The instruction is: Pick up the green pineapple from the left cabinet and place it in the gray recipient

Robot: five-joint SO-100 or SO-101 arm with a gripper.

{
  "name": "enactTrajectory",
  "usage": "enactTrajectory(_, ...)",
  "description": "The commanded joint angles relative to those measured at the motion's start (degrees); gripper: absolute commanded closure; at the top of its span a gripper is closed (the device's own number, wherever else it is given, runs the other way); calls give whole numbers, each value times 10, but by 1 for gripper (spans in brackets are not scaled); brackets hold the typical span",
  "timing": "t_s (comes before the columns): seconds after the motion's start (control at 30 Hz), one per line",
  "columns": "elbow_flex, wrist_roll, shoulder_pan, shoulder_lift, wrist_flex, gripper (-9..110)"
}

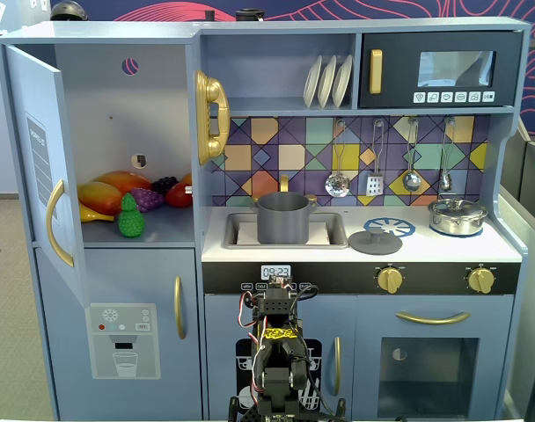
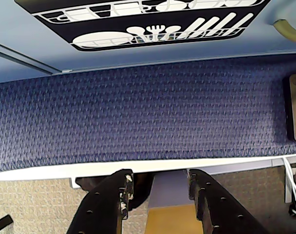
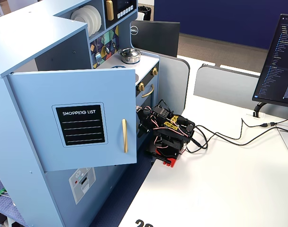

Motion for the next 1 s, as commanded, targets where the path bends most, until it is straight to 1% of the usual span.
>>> enactTrajectory(0.0,11,23,0,-4,95,101)
enactTrajectory(0.37,11,18,18,-4,95,101)
enactTrajectory(0.47,11,29,-11,-4,75,101)
enactTrajectory(0.53,6,68,-86,-5,-4,101)
enactTrajectory(0.63,-46,146,-247,-9,-195,101)
enactTrajectory(0.67,-65,146,-294,-24,-279,101)
enactTrajectory(0.73,-103,98,-381,-63,-446,100)
enactTrajectory(0.8,-167,73,-454,-113,-559,94)
enactTrajectory(0.9,-258,43,-506,-189,-666,87)
enactTrajectory(0.97,-310,39,-518,-232,-683,83)
